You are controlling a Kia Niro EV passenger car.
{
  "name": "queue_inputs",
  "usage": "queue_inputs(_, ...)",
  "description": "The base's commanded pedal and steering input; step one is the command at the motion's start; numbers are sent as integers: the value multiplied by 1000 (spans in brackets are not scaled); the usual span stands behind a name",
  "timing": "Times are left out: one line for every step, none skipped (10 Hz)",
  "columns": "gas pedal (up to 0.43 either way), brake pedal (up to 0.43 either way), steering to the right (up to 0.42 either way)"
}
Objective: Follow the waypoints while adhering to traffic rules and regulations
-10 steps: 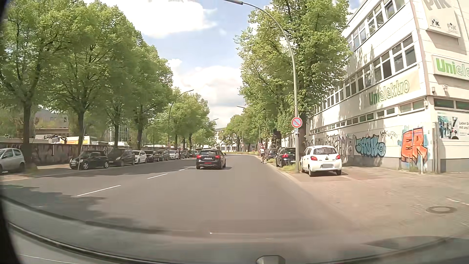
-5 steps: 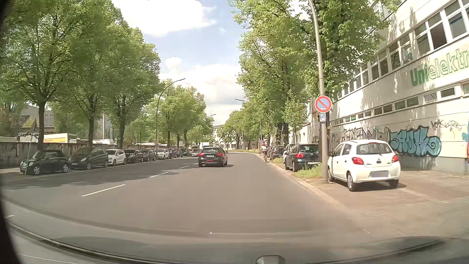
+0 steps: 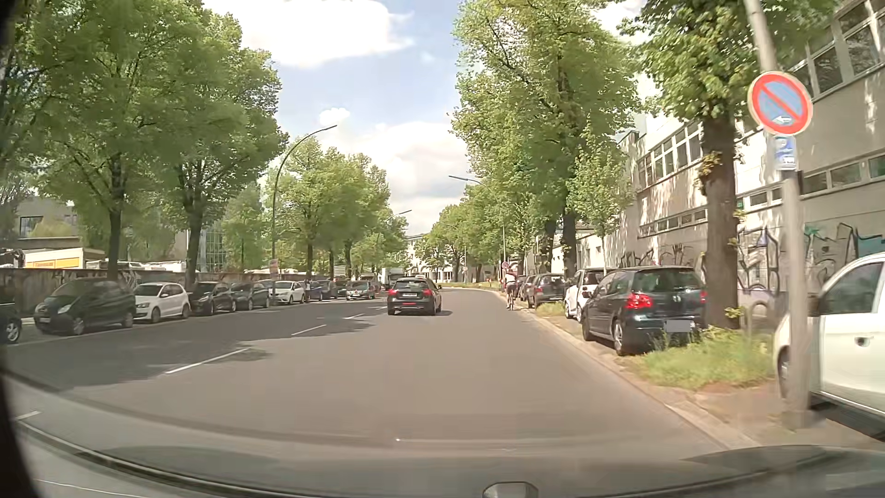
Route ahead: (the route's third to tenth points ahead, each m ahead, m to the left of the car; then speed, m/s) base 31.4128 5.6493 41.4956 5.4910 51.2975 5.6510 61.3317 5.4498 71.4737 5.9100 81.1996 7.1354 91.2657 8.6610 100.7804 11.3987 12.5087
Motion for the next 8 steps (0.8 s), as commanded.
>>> queue_inputs(441, 18, -17)
queue_inputs(429, 18, -17)
queue_inputs(429, 24, -17)
queue_inputs(429, 24, -17)
queue_inputs(429, 18, -17)
queue_inputs(429, 18, -17)
queue_inputs(421, 24, -16)
queue_inputs(421, 18, -16)
